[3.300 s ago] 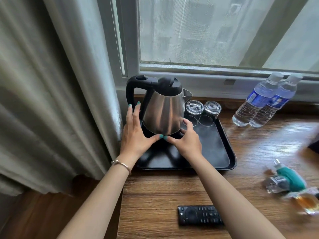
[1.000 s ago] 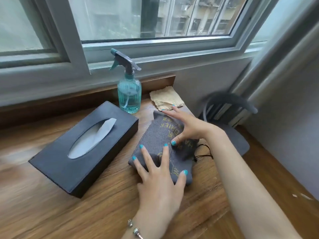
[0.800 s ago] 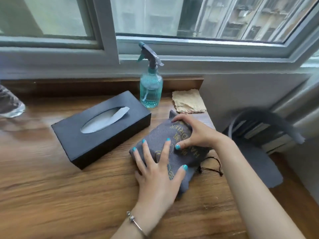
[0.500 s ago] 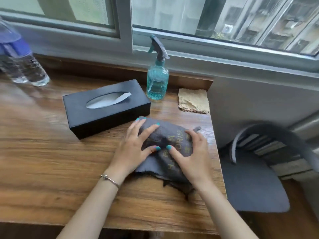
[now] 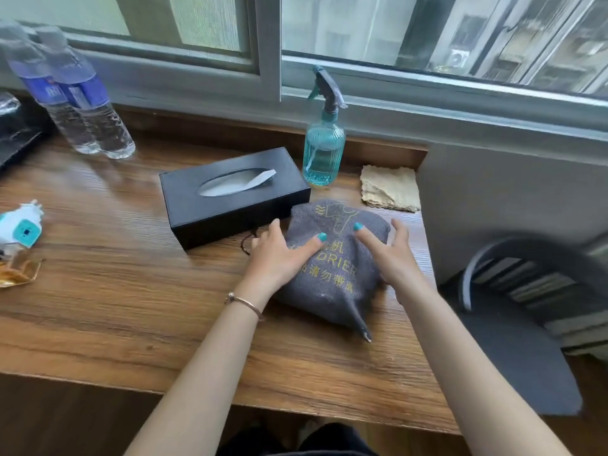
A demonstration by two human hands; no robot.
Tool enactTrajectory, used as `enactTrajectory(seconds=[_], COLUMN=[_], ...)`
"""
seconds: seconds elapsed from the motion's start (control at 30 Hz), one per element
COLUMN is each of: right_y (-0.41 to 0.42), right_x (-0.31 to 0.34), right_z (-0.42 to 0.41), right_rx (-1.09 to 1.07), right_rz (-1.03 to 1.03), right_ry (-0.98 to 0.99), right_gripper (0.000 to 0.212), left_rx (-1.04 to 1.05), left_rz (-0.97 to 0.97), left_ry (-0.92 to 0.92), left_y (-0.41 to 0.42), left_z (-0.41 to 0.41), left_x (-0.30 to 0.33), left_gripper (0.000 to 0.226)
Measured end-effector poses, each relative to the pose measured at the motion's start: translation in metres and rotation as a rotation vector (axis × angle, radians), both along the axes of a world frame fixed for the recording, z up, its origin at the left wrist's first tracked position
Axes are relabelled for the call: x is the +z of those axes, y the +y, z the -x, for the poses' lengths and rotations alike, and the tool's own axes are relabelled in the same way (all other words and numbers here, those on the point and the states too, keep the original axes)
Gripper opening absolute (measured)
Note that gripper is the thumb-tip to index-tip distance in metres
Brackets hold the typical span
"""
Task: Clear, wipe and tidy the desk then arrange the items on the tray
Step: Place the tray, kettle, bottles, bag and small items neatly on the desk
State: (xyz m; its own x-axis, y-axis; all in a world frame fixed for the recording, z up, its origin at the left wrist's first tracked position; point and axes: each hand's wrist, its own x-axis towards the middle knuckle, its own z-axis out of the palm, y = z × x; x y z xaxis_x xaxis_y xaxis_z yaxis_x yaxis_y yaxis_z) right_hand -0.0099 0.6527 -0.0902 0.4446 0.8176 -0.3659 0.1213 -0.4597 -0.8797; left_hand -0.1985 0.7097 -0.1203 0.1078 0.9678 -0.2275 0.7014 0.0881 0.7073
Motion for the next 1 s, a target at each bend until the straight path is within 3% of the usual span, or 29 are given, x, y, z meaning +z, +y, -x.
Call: enactTrajectory(seconds=[0.1,0.2,0.33,0.43,0.53,0.67,0.9,1.0], right_y=[0.017,0.016,0.003,-0.005,-0.012,-0.023,-0.011,-0.007], right_x=[-0.004,-0.001,0.027,0.055,0.056,0.038,0.052,0.039], right_z=[0.000,-0.001,-0.003,-0.005,-0.001,-0.003,0.000,0.006], right_rx=[-0.010,0.054,0.183,0.258,0.328,0.442,0.580,0.453], right_rz=[0.007,-0.104,-0.486,-0.678,-0.687,-0.636,-0.697,-0.634], right_ry=[0.062,0.108,-0.114,-0.323,-0.357,-0.296,-0.595,-0.348], right_gripper=[0.116,0.122,0.120,0.121,0.120,0.117,0.097,0.088], left_rx=[-0.008,-0.032,-0.086,-0.160,-0.212,-0.265,-0.525,-0.425], left_rz=[0.148,0.237,-0.074,-0.269,-0.381,-0.437,-0.343,-0.266], left_ry=[-0.148,-0.358,-0.553,-0.690,-0.673,-0.503,-0.686,-0.718], left_y=[0.018,0.024,0.020,0.013,0.002,-0.005,0.015,0.014], left_z=[-0.011,-0.015,-0.010,0.002,0.010,0.035,0.052,0.043], left_x=[0.006,0.012,0.039,0.067,0.072,0.060,0.056,0.038], left_gripper=[0.118,0.124,0.135,0.120,0.112,0.098,0.063,0.065])
